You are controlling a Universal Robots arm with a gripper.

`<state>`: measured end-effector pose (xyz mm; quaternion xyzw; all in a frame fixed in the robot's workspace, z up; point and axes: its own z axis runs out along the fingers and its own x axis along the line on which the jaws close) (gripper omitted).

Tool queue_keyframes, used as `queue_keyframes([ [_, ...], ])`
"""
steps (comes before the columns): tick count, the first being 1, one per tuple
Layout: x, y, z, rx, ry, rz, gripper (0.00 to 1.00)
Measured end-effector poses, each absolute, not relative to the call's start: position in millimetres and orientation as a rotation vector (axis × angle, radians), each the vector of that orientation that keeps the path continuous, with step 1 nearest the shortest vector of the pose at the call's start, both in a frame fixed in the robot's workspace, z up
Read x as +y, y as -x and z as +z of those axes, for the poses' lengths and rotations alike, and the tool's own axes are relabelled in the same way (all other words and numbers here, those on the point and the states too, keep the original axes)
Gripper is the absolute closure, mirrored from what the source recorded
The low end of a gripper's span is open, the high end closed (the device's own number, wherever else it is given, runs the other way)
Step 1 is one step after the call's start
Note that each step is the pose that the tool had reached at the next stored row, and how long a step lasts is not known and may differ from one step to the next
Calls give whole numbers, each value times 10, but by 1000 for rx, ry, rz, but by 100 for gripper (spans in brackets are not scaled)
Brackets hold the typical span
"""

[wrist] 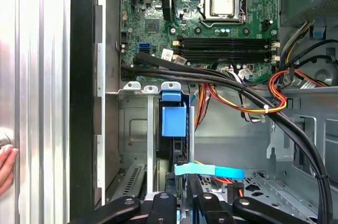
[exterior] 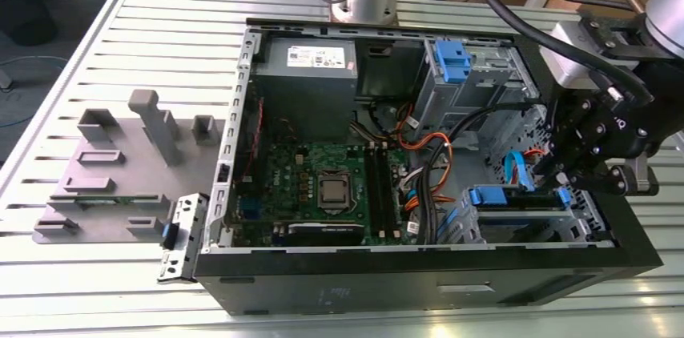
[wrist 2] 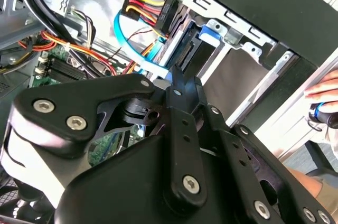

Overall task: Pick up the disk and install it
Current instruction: 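Insert the first disk wire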

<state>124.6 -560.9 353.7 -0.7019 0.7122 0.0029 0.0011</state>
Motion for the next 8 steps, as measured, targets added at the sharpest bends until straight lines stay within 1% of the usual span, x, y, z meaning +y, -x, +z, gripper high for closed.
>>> queue_keyframes([
  [3,-5609,-1259,3535,2235,2202,12,77],
  [6,-5609,-1259,3532,2221,2189,42,77],
  [8,-5608,-1260,3533,2220,2188,44,77],
])
